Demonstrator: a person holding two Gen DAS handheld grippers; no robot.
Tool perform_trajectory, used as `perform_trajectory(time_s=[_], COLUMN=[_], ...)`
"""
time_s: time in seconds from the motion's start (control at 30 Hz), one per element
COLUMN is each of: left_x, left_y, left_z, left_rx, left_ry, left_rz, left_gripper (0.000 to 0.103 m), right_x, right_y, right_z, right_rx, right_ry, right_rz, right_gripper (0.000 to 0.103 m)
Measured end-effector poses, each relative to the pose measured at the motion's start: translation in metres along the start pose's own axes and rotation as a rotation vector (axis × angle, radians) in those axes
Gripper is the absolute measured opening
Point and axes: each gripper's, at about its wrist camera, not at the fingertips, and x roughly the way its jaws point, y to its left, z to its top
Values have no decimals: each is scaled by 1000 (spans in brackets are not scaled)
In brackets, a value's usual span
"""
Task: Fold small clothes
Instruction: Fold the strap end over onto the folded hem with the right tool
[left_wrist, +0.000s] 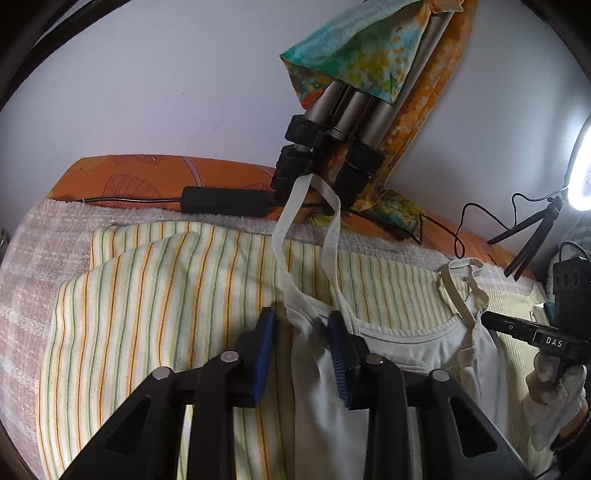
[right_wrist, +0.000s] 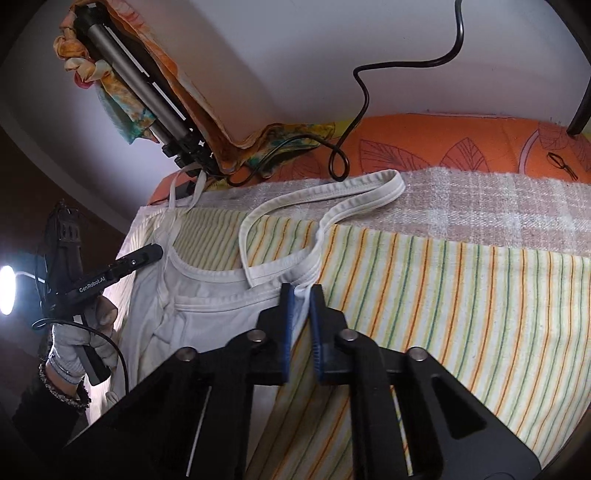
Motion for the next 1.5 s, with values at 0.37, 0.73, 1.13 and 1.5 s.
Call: perform_trajectory(time_s=[0.37, 0.73, 1.13, 1.5], left_x=[-14, -58, -143, -194], left_y=[-5, -7, -26, -30], left_z=[5, 4, -33, -126], left_rx=[-34, -48, -31, -14], left_ry=[-26, -74, -141, -77], left_rz=[-86, -125, -147, -128], left_gripper=[0, 0, 0, 0], right_x=[-29, -66, -139, -175], right_y=[0, 29, 81, 121], right_z=[1, -4, -50, -142], right_rx=[42, -1, -34, -108], right_ry=[-72, -123, -187, -176], right_rz=[73, 101, 127, 99], right_gripper=[3, 3, 3, 3])
